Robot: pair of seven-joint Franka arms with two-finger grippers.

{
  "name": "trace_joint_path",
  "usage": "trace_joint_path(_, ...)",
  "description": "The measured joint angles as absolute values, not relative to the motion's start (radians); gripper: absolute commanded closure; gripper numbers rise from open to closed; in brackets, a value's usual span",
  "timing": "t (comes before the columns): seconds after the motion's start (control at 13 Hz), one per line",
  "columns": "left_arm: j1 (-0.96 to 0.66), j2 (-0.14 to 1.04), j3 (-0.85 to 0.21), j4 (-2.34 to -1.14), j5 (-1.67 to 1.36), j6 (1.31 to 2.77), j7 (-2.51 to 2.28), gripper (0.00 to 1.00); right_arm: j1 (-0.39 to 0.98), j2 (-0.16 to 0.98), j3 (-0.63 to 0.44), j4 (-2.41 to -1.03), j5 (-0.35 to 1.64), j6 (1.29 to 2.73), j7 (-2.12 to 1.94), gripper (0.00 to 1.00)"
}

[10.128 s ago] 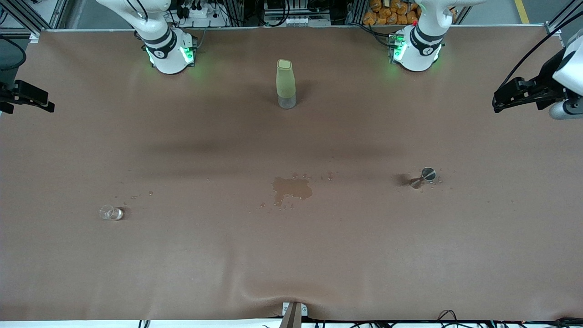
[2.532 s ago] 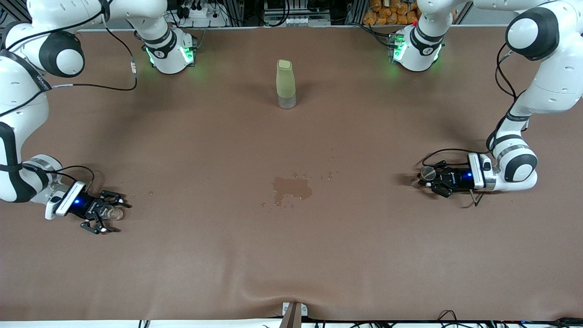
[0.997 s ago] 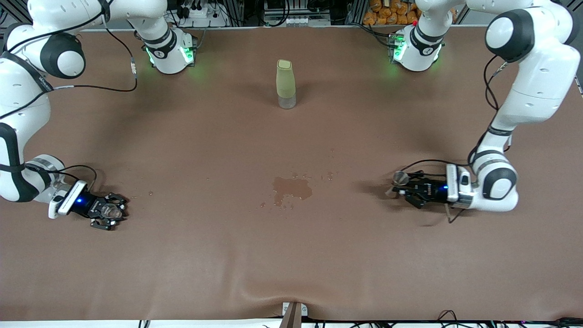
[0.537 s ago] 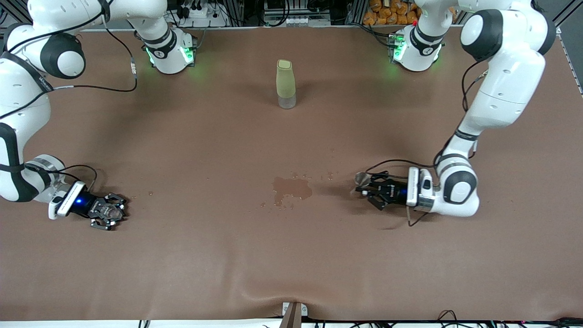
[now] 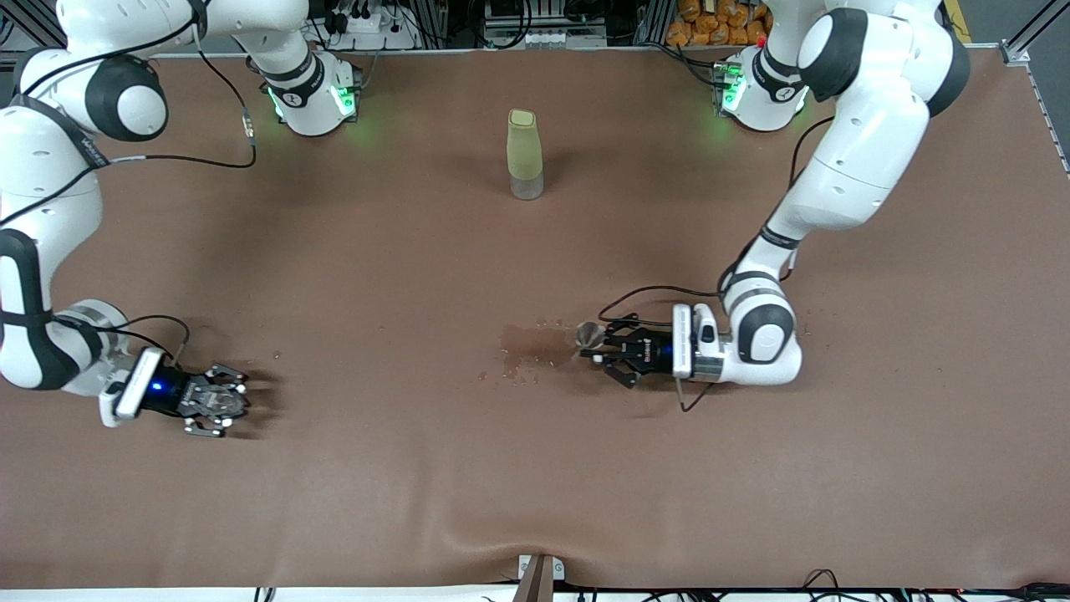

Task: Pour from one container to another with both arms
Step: 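Lift the beaker with the right gripper while the left gripper lifts the jigger, then bring the beaker and the jigger together at the table's middle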

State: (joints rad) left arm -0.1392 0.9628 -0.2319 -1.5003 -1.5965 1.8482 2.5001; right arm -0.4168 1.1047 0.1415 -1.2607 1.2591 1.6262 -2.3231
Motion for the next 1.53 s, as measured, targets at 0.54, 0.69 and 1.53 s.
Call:
trace_joint_path(0.54,-0.228,0.963,-0.229,-1.469,-1.671,1.968,2.460,1.00,-0.076,1.036,0.216,-1.253,1.356,1.857,-2.123,1.00)
trace_joint_path(0.69,-0.237,0.963,-0.229,-1.463,-1.671,1.992,2.460,1.00,-0.023,1.029,0.250,-1.253,1.396,1.934,-2.090,1.00)
trace_joint_path(1.53,-0.291,0.967,-0.227,-1.460,-1.728,2.079,2.476,1.00,0.099,0.953,0.419,-1.251,1.411,2.205,-1.894,1.00)
